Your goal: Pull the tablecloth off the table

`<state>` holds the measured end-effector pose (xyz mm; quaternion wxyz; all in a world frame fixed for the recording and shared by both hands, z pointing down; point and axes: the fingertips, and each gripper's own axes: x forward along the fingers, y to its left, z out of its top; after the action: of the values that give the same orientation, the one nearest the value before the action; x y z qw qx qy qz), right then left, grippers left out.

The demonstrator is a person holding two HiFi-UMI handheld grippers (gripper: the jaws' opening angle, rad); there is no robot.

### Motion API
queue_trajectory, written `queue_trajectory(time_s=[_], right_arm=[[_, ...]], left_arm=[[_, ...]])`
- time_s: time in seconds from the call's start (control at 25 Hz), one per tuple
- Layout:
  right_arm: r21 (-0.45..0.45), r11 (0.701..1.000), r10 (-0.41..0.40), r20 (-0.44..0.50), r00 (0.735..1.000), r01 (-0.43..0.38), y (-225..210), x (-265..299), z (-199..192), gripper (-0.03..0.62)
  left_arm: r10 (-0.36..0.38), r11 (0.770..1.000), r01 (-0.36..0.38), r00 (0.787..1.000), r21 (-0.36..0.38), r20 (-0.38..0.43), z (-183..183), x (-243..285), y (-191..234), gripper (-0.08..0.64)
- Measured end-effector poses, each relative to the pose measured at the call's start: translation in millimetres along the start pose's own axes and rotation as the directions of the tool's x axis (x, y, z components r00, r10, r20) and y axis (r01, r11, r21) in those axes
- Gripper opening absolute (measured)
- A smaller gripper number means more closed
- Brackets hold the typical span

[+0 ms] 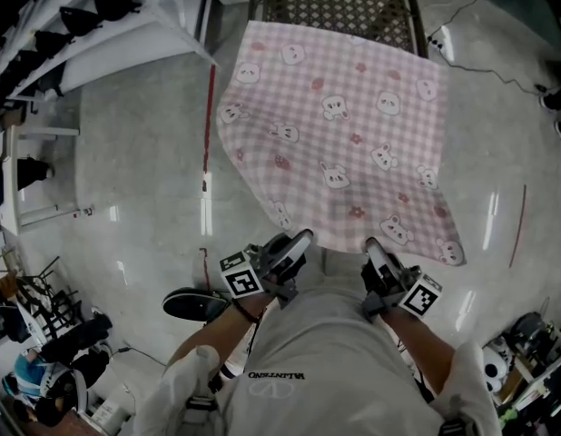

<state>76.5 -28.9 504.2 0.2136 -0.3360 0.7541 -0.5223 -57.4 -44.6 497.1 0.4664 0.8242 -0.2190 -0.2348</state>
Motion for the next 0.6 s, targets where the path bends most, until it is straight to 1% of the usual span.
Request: queue_trajectory(time_s=[0.32,0.6], right_arm=[[-0.016,0.999,0.039,0.008,0.999,-0.039,30.1,-16.7,0.2,0.014],[-0.051,0.995,0.088,-0.004,0.996,-0.088,54.9,-29.0,-9.9,0.015]], left_arm=[[-0.063,0.998,0.063,0.998,0.002,-0.024,-0.7,-1.9,-37.2,0.003],[-0.086,0.996,0.087,0.995,0.013,-0.057,-5.3,-14.3,-64.0,0.003]])
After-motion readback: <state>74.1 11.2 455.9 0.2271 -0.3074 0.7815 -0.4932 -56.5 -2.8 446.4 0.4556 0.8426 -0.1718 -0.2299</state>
